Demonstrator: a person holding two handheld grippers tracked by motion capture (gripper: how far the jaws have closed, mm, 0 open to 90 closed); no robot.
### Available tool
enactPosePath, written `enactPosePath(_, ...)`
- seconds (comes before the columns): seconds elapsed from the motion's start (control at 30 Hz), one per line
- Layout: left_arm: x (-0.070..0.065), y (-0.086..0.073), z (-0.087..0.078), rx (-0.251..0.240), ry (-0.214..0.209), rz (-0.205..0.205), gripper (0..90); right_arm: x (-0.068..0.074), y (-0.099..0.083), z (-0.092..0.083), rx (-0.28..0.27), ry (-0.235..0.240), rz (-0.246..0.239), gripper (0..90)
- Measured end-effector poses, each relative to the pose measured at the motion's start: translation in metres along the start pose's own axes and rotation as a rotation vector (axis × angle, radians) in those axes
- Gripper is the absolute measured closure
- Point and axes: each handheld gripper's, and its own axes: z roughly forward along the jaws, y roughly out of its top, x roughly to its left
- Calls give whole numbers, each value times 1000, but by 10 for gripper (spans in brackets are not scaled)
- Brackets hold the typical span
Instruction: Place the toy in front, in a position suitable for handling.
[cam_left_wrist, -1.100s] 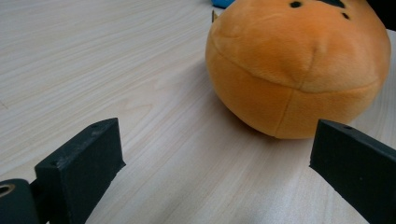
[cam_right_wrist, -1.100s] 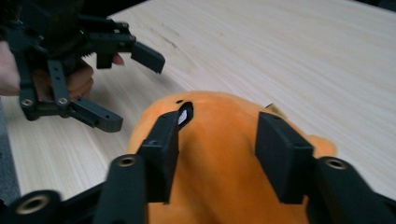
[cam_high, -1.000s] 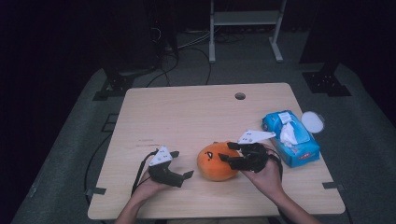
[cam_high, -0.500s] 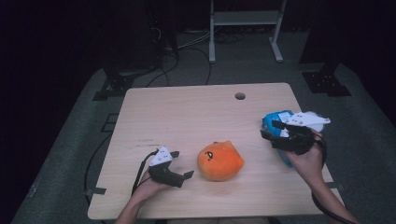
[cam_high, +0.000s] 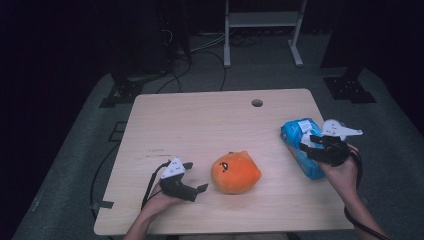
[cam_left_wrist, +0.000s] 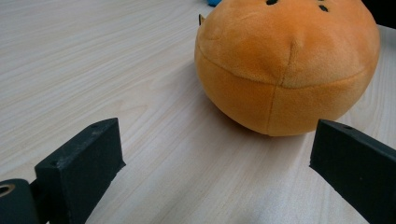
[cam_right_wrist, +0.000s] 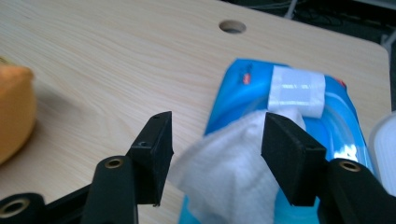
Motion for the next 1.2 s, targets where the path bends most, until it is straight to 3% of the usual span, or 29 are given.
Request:
enactPosePath(0.33, -1, 1, -1, -13, -17, 6, 20, -12, -19, 14, 57, -26, 50, 562)
enactPosePath(0.63, -5, 5, 0, -34, -56, 11, 20, -16, -23, 14, 48, -24, 86, 700)
enactPosePath(0.8, -11, 12, 3, -57, -91, 27, 20, -19, -26, 14, 35, 0, 114, 740)
enactPosePath(0.97, -13, 19, 5, -76, -125, 40, 21, -18, -25, 13, 36, -4, 112, 754)
enactPosePath(1.2, -11, 33, 20, -76, -151, 19, 21, -19, -25, 13, 27, 4, 117, 756)
